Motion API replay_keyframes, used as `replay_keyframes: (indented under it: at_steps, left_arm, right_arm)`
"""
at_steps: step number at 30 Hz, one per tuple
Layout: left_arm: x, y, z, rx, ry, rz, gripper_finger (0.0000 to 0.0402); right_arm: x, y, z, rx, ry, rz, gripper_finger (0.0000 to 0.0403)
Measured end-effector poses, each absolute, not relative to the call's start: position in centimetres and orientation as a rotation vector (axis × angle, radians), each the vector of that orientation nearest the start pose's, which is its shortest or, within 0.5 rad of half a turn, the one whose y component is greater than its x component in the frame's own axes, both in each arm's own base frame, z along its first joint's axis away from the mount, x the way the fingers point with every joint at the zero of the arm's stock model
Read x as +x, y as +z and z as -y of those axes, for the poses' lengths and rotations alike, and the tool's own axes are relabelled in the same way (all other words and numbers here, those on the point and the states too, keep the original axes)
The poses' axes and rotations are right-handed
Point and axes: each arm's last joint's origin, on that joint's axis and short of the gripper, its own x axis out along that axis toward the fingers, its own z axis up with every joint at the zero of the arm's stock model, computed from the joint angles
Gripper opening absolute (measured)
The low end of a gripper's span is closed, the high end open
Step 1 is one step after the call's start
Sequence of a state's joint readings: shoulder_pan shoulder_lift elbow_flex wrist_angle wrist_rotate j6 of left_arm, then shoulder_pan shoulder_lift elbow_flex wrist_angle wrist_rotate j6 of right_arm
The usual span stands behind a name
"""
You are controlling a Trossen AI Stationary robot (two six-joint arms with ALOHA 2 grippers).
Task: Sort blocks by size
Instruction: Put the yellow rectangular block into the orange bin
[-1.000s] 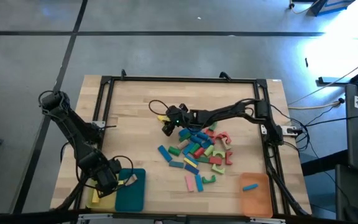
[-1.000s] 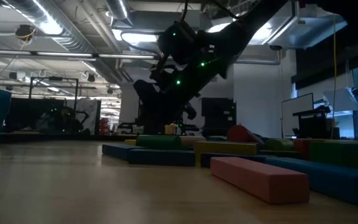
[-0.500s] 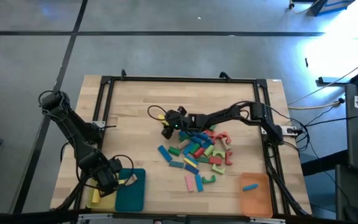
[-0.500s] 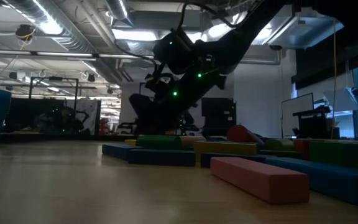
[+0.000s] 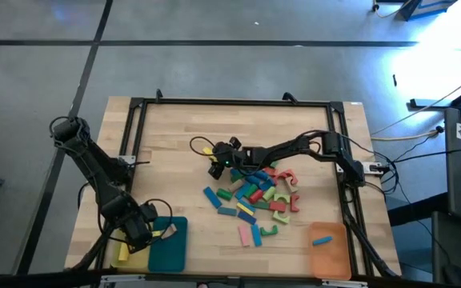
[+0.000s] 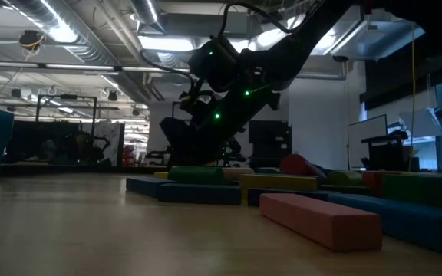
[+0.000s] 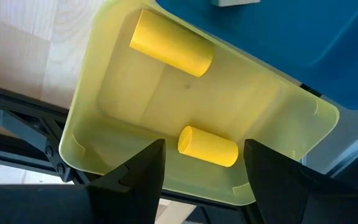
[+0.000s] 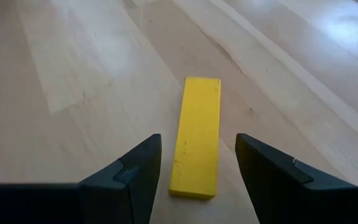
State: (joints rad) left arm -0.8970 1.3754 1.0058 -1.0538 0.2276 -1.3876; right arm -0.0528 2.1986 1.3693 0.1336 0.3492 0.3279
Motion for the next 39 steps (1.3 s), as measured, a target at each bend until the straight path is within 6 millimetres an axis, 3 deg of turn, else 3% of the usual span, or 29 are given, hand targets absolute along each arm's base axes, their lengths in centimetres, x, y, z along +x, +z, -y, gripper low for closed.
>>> replay_keyframes:
  at_steps: [19,32,35,39]
  left_arm:
    - [14.0,23.5,18.6,-0.559,0.195,-1.673,0.0198]
    - [14.1,23.5,18.6,-0.551,0.203,-1.651,0.0198]
    - [14.2,23.5,18.5,-0.542,0.214,-1.627,0.0198]
    - [14.2,23.5,18.4,-0.528,0.228,-1.59,0.0198]
  right_arm:
    - [45.4,11.3,3.4,0.204,-0.487,-0.663,0.0209]
    - [45.7,9.9,3.3,0.212,-0.465,-0.669,0.0208]
    - [45.7,9.9,3.3,0.209,-0.473,-0.664,0.0194]
    - [45.8,9.9,3.4,0.212,-0.475,-0.648,0.0144]
